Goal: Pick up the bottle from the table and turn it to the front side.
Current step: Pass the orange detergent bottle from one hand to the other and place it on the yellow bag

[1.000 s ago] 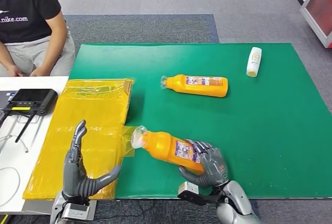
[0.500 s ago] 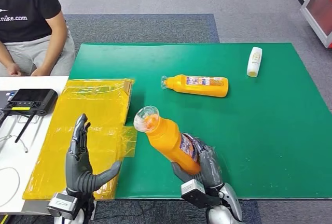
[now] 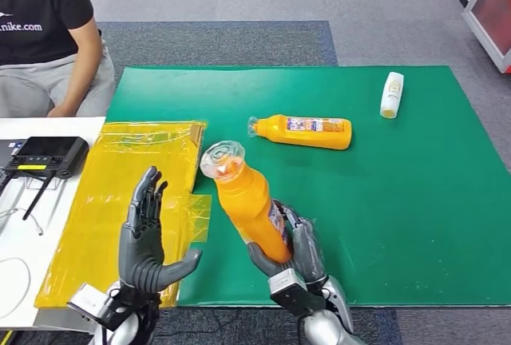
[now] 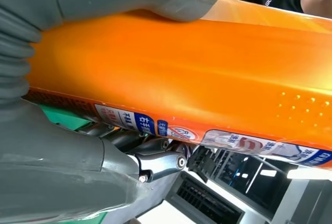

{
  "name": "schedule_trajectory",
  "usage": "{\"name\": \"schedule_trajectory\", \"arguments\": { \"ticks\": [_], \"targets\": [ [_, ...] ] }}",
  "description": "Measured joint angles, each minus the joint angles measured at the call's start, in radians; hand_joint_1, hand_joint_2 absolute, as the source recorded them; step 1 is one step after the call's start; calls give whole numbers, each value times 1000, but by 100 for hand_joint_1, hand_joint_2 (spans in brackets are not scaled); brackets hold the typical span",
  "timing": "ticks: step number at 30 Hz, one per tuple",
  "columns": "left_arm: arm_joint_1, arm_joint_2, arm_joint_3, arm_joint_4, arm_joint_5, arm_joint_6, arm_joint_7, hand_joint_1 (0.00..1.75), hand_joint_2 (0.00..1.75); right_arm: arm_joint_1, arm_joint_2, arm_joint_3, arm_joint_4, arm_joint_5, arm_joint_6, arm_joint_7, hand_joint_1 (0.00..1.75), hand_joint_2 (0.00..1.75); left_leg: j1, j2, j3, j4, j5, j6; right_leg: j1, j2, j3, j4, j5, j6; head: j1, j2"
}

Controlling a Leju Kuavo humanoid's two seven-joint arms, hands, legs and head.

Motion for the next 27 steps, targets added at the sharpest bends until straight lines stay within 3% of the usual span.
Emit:
{"name": "schedule_trajectory", "arguments": {
  "ticks": [5, 9, 16, 27],
  "targets": [
    [-7, -35, 31, 31, 61, -142, 0, 0, 175, -2, 1, 26, 19, 57, -40, -4, 137, 175, 0, 0, 0, 0, -1, 0, 0, 0, 0, 0, 0, 0, 0, 0],
    [-21, -61, 53, 63, 114, -212, 5, 0, 175, -4, 1, 48, 35, 87, -65, -11, 130, 175, 0, 0, 0, 0, -1, 0, 0, 0, 0, 0, 0, 0, 0, 0],
    [-42, -86, 78, 98, 129, -235, 10, 0, 175, -7, 1, 82, 41, 134, -97, -16, 117, 175, 0, 0, 0, 0, 0, 0, 0, 0, 0, 0, 0, 0, 0, 0],
    [-64, -98, 86, 120, 115, -256, 7, 0, 175, -39, 0, 120, 41, 166, -115, 14, 121, 175, 0, 0, 0, 0, 0, 0, 0, 0, 0, 0, 0, 0, 0, 0]
  ]
}}
